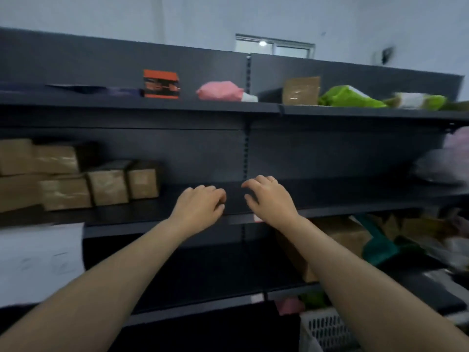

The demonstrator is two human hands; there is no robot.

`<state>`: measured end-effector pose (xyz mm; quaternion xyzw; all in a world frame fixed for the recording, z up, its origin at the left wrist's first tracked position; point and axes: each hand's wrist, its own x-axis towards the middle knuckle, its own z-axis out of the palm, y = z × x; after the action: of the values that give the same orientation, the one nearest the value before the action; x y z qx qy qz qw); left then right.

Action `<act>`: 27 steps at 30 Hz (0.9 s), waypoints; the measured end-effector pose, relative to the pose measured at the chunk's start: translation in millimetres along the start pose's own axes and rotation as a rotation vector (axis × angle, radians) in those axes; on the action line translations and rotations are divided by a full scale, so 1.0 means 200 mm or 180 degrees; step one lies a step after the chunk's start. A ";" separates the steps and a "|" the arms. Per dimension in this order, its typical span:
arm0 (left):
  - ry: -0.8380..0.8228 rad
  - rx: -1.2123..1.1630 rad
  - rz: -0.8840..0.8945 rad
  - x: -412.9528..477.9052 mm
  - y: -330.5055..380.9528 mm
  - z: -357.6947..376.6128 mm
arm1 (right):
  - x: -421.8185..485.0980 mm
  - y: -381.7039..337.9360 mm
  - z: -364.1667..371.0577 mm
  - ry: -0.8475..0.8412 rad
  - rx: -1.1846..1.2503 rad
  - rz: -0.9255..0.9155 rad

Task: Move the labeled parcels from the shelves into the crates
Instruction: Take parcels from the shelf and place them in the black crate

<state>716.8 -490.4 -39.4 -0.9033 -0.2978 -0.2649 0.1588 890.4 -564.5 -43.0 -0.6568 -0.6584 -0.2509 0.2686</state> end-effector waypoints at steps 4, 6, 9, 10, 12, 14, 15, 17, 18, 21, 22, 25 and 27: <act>-0.0173 0.0218 -0.0508 -0.21 -0.31 -0.12 | 0.19 -0.33 0.16 -0.0241 0.0317 -0.0382; -0.0268 0.0282 -0.0758 -0.30 -0.45 -0.17 | 0.26 -0.48 0.22 -0.0336 0.0418 -0.0574; -0.0342 0.0322 -0.1042 -0.43 -0.65 -0.23 | 0.37 -0.68 0.30 -0.0515 0.0513 -0.0719; -0.0352 0.0320 -0.1122 -0.47 -0.71 -0.24 | 0.41 -0.74 0.33 -0.0566 0.0518 -0.0749; -0.0373 0.0333 -0.1250 -0.52 -0.85 -0.26 | 0.49 -0.86 0.39 -0.0644 0.0519 -0.0788; -0.0375 0.0301 -0.1348 -0.57 -0.99 -0.26 | 0.56 -0.98 0.46 -0.0718 0.0519 -0.0763; -0.0377 0.0255 -0.1393 -0.58 -1.06 -0.26 | 0.60 -1.04 0.50 -0.0760 0.0521 -0.0715; -0.0447 0.0193 -0.1469 -0.60 -1.21 -0.23 | 0.68 -1.13 0.58 -0.0854 0.0561 -0.0556; -0.0514 0.0198 -0.1492 -0.61 -1.29 -0.22 | 0.72 -1.17 0.62 -0.0903 0.0584 -0.0455; -0.0600 0.0164 -0.1492 -0.58 -1.50 -0.16 | 0.83 -1.25 0.74 -0.1053 0.0579 -0.0114; -0.0622 0.0125 -0.1464 -0.55 -1.55 -0.13 | 0.86 -1.26 0.77 -0.1063 0.0563 -0.0002; -0.0741 0.0035 -0.1354 -0.45 -1.67 -0.05 | 0.92 -1.25 0.86 -0.0973 0.0508 0.0241; -0.0660 -0.0140 -0.1249 -0.38 -1.72 0.03 | 0.96 -1.21 0.91 -0.0951 0.0411 0.0425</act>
<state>454.2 -256.9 -43.5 -0.8537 -0.4768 -0.2029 0.0530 645.7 -303.6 -39.1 -0.7104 -0.6607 -0.0893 0.2254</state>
